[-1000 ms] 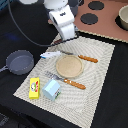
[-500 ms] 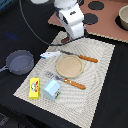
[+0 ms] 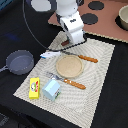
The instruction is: Interact with the objects in diverse but meaningful ways.
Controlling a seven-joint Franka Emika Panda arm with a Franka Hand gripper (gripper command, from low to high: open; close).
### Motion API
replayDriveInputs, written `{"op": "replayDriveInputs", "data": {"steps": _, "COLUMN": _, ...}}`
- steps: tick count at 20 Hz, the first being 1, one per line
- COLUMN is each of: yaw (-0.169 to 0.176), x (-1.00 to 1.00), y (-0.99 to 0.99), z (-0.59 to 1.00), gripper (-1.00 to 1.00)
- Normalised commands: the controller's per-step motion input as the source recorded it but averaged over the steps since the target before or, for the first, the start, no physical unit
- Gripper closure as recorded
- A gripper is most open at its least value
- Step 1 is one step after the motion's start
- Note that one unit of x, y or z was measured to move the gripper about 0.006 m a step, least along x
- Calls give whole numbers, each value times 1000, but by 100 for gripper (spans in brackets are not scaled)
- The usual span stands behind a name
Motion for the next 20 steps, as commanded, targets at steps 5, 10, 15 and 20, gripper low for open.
{"op": "replayDriveInputs", "data": {"steps": 5, "yaw": -14, "x": 230, "y": 285, "z": 546, "gripper": -100}}
{"op": "replayDriveInputs", "data": {"steps": 10, "yaw": -23, "x": -510, "y": -234, "z": 339, "gripper": -100}}
{"op": "replayDriveInputs", "data": {"steps": 15, "yaw": -34, "x": -730, "y": -418, "z": 166, "gripper": -100}}
{"op": "replayDriveInputs", "data": {"steps": 20, "yaw": -30, "x": -763, "y": -395, "z": 70, "gripper": -100}}
